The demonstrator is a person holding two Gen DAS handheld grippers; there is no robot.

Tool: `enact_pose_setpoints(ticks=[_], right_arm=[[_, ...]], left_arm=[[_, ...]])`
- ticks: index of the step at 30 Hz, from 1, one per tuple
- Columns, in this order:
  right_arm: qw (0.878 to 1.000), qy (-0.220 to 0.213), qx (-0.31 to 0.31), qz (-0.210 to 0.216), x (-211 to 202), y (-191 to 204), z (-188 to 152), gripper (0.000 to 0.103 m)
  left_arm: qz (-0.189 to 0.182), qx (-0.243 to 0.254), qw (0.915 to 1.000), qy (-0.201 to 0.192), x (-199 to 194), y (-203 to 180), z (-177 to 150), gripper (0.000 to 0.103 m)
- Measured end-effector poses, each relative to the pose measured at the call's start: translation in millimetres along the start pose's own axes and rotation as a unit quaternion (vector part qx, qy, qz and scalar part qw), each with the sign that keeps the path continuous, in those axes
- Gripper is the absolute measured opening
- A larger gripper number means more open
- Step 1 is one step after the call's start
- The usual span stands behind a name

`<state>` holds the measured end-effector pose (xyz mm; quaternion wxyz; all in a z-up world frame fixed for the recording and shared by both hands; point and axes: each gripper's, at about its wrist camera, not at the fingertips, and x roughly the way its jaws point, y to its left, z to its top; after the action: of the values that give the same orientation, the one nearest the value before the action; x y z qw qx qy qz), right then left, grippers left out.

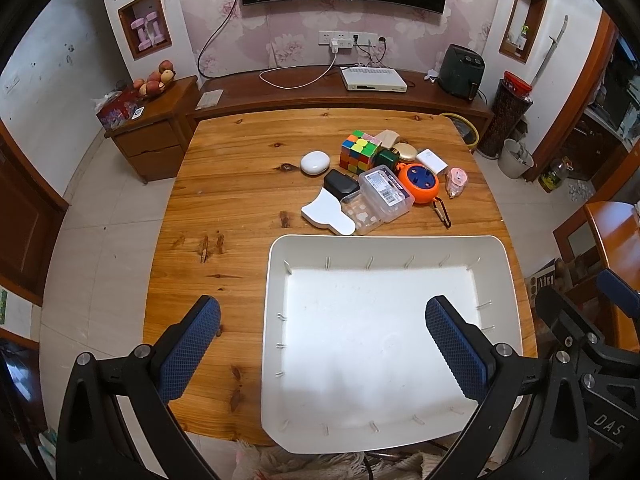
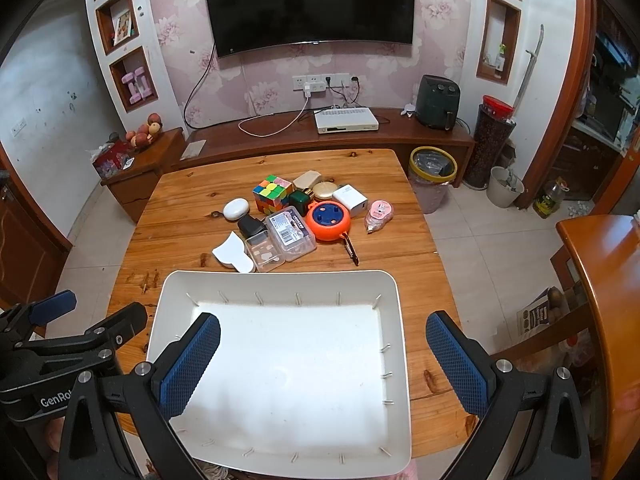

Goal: Organize rigid objects

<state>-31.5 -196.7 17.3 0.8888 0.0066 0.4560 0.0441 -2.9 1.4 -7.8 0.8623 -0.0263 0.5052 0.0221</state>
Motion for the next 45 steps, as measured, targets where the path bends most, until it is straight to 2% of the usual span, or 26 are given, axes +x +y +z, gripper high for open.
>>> enact_pose_setpoints(ticks=[27,45], right_arm=[[1.0,-0.016,-0.007,-0.019,-4,-6,8,0.103],[0.998,-0.047,-0.027,-0.039,-16,-2,31,0.103]], left_arm=[[0.004,0.001,0.9999,-0.01,1,-2,-3,0.102],[0.008,-0.004,0.9998,-0.02,-12,6,23,0.102]])
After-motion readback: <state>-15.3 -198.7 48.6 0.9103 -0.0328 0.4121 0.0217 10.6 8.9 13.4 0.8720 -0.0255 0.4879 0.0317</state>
